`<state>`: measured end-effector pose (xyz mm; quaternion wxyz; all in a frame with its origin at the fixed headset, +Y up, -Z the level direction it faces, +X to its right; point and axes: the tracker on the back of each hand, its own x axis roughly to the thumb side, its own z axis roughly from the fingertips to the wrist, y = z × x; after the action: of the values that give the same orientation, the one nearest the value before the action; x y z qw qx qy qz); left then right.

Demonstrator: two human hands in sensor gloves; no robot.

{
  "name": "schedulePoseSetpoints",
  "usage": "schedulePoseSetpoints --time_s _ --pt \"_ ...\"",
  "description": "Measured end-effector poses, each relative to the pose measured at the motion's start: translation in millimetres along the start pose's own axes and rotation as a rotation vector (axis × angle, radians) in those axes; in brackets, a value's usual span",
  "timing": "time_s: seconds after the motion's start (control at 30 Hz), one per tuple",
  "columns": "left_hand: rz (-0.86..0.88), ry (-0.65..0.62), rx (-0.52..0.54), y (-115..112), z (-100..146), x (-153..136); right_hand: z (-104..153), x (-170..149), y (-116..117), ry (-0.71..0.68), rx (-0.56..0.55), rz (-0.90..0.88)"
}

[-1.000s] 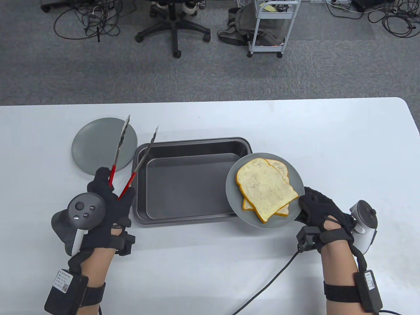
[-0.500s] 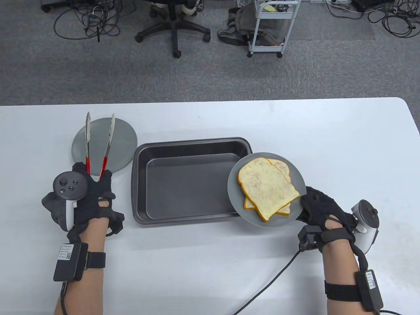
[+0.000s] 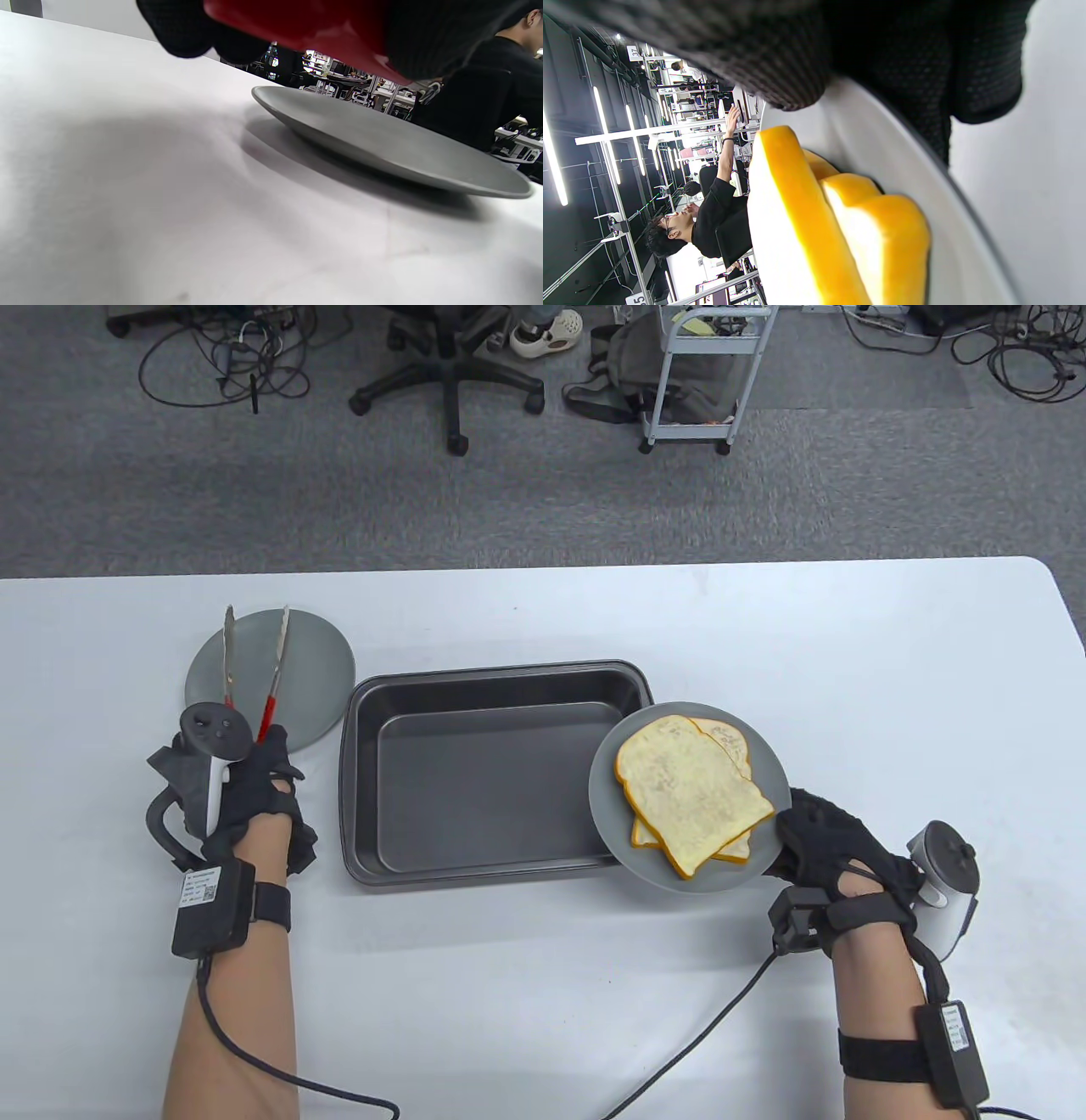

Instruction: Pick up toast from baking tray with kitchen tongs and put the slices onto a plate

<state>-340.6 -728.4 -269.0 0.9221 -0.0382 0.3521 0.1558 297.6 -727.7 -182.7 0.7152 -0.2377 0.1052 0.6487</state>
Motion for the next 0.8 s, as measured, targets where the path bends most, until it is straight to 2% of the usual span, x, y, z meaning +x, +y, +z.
schedulePoseSetpoints --time_s 0.17,0.47,0.67,0.8 --pt "-0.074 0.033 -0.042 -7.9 -8.9 4.6 -0.5 0.2 -0.2 0.001 -0.003 0.0" --pt "-0.071 0.054 -0.097 -13.6 -12.1 3.6 -0.7 0.2 -1.1 0.001 -0.01 0.003" --pt "-0.004 0.0 -0.12 -2.5 -5.9 0.6 -1.2 0.9 -1.9 -0.002 -0.007 0.005" --pt "0.022 -0.099 -0.104 13.4 9.1 2.0 -1.8 0.3 -2.4 -0.001 -0.007 0.006"
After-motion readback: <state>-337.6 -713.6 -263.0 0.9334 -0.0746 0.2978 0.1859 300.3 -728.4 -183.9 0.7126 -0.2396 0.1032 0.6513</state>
